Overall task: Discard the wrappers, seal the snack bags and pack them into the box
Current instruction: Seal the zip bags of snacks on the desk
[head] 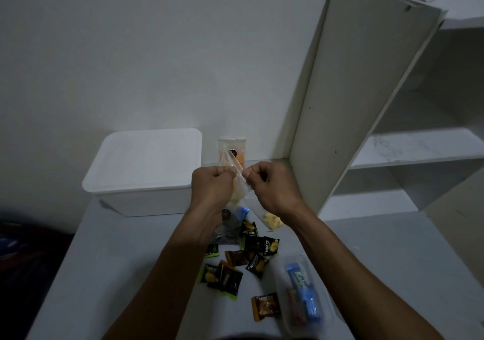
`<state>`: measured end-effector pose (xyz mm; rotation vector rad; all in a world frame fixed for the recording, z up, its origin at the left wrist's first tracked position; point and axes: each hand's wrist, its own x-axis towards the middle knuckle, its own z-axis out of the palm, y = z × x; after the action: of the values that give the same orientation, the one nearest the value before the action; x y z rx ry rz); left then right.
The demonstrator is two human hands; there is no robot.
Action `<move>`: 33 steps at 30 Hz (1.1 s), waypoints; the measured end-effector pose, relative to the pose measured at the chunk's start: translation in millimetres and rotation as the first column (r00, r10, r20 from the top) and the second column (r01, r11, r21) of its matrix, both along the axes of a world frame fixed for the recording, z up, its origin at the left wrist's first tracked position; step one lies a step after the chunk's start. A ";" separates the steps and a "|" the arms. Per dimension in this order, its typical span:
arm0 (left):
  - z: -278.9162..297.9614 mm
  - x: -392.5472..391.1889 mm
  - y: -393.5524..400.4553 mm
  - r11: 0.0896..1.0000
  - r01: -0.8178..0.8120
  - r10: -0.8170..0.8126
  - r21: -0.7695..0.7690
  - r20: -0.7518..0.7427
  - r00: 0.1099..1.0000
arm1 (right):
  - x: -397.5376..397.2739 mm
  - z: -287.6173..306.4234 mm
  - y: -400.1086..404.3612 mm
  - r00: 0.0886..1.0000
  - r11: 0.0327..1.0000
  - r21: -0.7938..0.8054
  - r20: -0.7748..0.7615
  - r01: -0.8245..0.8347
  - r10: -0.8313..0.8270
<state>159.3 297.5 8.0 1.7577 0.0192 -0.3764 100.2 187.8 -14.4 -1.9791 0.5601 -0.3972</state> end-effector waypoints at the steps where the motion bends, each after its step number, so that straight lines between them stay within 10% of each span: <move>1: 0.4 -0.4 0.7 1.000 0.000 0.000 0.001 -0.006 1.000 | -0.8 -0.4 1.9 1.000 0.998 0.054 0.002 0.013 -0.013; 18: -21.6 -14.8 22.3 0.982 -0.171 0.176 -0.085 0.064 0.982 | -38.0 -20.9 30.5 0.942 0.969 0.058 0.228 0.238 -0.245; 24: -29.3 -7.2 43.8 0.989 0.113 -0.095 -0.099 0.176 0.980 | -62.7 -6.6 11.7 0.973 0.983 0.087 0.149 0.163 -0.175; 33: -46.9 -6.6 22.1 0.975 0.106 -0.079 -0.195 0.140 0.987 | -56.5 -21.6 -8.6 0.927 0.938 0.198 0.189 0.286 -0.323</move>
<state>152.7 319.7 -38.9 1.5820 -0.1904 -0.3179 43.7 179.2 -36.1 -1.6624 0.7378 -0.7297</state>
